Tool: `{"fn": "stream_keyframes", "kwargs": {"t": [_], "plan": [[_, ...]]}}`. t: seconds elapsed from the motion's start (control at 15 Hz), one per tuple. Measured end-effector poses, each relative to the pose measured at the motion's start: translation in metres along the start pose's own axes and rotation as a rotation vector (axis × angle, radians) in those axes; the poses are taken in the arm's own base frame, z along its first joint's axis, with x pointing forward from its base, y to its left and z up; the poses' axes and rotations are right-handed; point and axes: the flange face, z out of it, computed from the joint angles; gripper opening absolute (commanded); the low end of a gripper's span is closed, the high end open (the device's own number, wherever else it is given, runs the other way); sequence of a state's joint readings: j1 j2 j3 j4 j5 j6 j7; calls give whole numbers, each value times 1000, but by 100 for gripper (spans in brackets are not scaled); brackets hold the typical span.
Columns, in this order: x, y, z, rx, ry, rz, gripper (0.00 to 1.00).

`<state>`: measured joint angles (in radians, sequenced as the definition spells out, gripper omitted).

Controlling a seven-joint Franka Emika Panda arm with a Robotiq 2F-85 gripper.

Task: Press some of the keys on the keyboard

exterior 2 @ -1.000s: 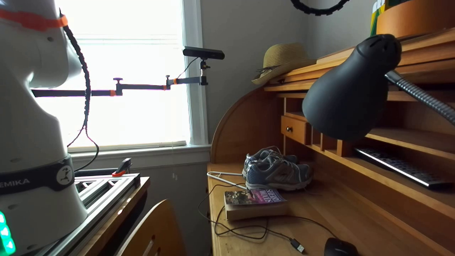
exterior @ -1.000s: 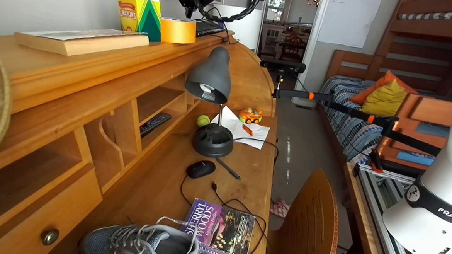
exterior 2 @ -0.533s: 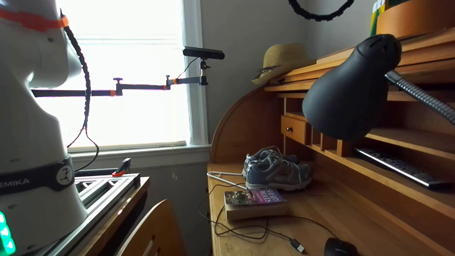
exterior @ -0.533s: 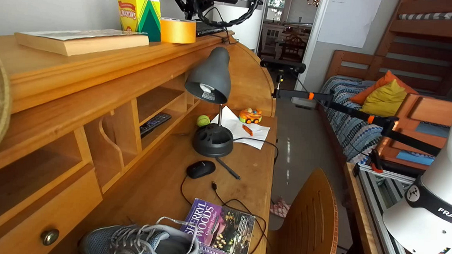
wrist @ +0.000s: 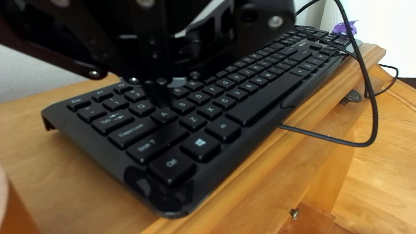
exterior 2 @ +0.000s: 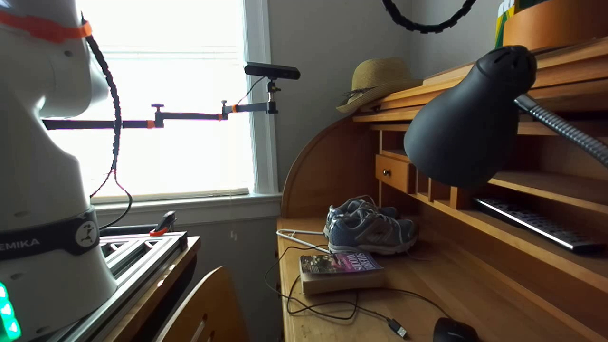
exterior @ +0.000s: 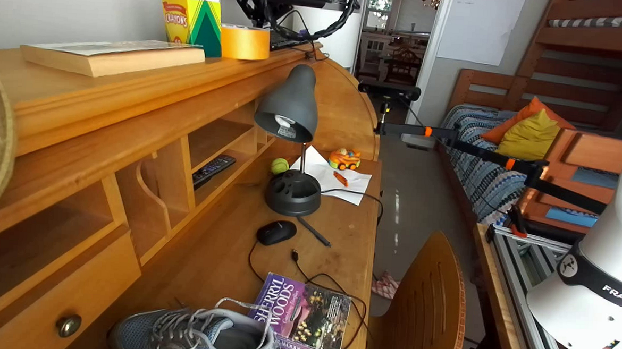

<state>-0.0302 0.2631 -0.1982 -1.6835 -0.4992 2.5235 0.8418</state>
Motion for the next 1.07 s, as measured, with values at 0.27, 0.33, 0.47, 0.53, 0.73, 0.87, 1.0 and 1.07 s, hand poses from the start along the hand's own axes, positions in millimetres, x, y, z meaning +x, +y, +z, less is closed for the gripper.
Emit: {"fn": "stream_keyframes", "kwargs": {"t": [0.27,0.33,0.47,0.53,0.73,0.87,1.0,1.07], "plan": [[-1,-1,0,0,-1,-2,0],[-1,-1,1,0,-1,-2,0],[-1,0,3,-3,-3,-2,0],[-2,0,4,-5,-4,-2,0],[-3,0,7,-8,-8,-5,0],[-3,0,7,-7,-8,-7,0],[-3,0,7,-7,-8,-8,0],[-3,0,7,-7,-8,-8,0]]}}
